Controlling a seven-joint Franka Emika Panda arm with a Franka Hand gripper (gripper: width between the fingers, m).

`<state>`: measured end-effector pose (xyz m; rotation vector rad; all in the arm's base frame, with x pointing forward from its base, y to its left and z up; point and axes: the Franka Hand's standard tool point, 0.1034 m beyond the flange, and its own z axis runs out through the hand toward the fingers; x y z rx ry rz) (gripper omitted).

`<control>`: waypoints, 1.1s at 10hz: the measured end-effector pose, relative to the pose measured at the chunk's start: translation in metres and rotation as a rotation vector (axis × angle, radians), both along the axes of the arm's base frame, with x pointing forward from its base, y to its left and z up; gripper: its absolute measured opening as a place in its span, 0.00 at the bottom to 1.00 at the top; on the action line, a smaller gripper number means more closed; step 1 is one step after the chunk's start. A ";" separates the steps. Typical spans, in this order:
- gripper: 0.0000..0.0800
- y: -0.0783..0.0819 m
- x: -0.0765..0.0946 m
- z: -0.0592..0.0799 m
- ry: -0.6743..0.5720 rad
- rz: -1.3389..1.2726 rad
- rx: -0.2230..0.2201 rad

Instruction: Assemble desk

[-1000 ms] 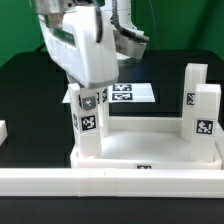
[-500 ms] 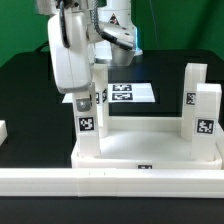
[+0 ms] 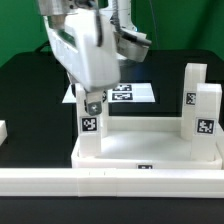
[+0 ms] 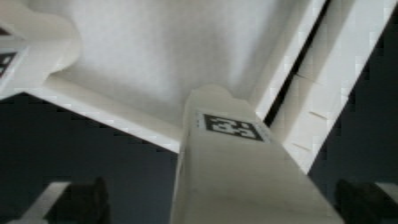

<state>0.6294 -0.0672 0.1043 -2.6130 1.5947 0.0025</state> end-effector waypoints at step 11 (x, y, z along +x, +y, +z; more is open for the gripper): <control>0.81 0.006 0.000 0.001 -0.024 0.904 -0.057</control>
Offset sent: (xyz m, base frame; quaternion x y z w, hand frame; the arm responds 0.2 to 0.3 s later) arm 0.0092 0.0120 0.0055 -0.0248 -0.0041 -0.2794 0.9599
